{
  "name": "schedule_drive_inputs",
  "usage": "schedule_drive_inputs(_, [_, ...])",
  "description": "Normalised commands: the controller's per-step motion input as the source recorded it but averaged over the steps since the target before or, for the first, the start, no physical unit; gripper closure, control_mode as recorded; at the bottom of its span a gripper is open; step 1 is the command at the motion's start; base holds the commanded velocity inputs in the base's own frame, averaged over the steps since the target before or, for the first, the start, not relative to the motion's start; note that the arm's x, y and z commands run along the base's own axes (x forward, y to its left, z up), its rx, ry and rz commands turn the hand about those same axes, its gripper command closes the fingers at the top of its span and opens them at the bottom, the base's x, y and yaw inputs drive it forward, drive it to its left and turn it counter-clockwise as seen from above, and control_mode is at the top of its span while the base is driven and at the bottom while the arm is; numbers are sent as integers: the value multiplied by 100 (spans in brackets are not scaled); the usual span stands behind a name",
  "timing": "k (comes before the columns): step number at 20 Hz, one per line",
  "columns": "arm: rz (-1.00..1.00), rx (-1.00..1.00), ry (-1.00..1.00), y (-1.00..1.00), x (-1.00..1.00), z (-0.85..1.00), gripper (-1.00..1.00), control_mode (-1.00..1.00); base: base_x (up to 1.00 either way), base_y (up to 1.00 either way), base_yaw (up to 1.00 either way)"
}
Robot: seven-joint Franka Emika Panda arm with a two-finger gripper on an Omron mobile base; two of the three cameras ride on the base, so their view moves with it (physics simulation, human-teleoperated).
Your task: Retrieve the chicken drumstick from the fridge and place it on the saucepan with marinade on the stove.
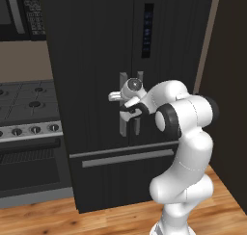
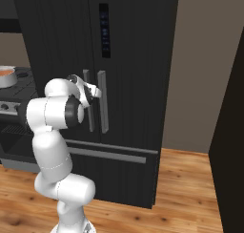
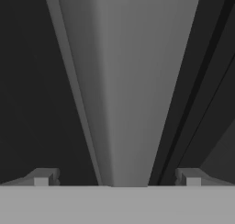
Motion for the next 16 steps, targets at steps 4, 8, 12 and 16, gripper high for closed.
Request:
schedule_drive_inputs(4, [0, -2, -3, 6, 35, -14, -100, -100, 0, 0, 0])
schedule_drive_inputs(8, [-2, -3, -1, 0, 31, -8, 100, -100, 0, 0, 0])
schedule_drive_inputs(12, [0, 0, 0, 0, 13, 0, 100, -100, 0, 0, 0])
schedule_drive_inputs(16, [0, 0, 0, 9, 21, -4, 100, -100, 0, 0, 0])
